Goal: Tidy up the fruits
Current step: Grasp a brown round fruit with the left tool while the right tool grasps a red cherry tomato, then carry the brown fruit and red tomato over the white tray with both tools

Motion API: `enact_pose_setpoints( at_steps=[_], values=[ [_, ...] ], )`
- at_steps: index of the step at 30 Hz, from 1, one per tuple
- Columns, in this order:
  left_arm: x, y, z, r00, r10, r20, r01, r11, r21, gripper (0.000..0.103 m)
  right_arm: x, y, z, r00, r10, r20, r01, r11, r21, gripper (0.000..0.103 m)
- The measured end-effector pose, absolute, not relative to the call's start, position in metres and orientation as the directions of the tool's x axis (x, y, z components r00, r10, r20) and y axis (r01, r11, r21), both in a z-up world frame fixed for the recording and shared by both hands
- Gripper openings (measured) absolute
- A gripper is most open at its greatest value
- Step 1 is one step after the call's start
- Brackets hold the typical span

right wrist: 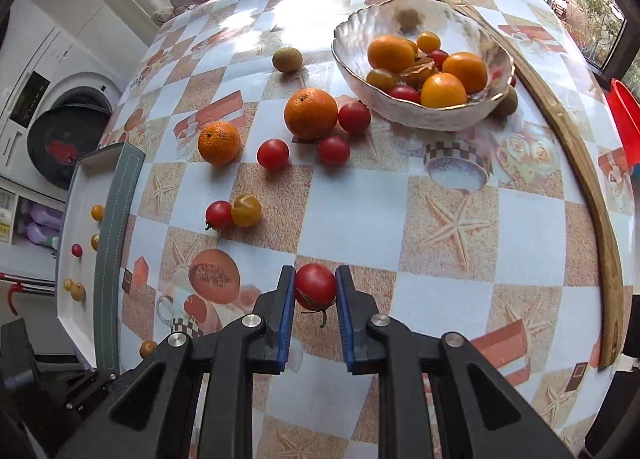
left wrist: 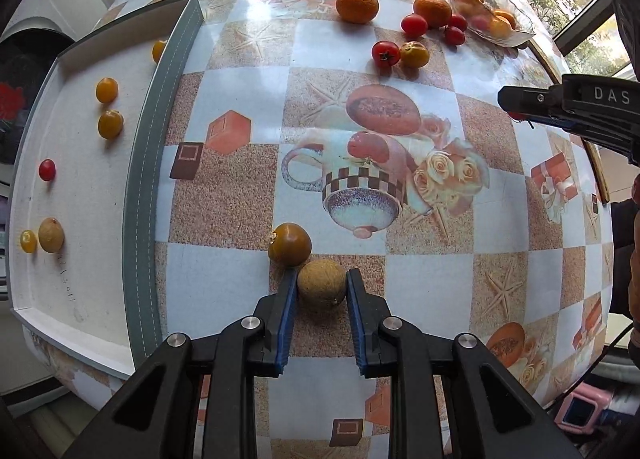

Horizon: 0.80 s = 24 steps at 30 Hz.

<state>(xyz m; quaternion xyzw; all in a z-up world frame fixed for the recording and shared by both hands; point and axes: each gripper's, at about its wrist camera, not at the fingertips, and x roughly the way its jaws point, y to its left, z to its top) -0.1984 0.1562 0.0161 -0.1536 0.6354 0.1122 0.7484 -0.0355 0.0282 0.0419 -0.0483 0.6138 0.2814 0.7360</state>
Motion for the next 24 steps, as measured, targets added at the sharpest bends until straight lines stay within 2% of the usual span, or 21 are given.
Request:
enact_pose_setpoints(
  at_steps=[14, 24],
  values=[
    [-0.191, 0.156, 0.077, 0.230, -0.073, -0.970, -0.225, 0.966, -0.126, 0.026, -0.088, -0.003, 0.080, 0.069, 0.296, -0.953, -0.386, 0.889, 0.248, 0.022],
    [-0.212, 0.187, 0.112, 0.280, -0.058, -0.958, -0.216, 0.969, -0.122, 0.026, -0.107, 0.016, 0.113, 0.099, 0.309, -0.946, -0.400, 0.883, 0.247, 0.022]
  ],
)
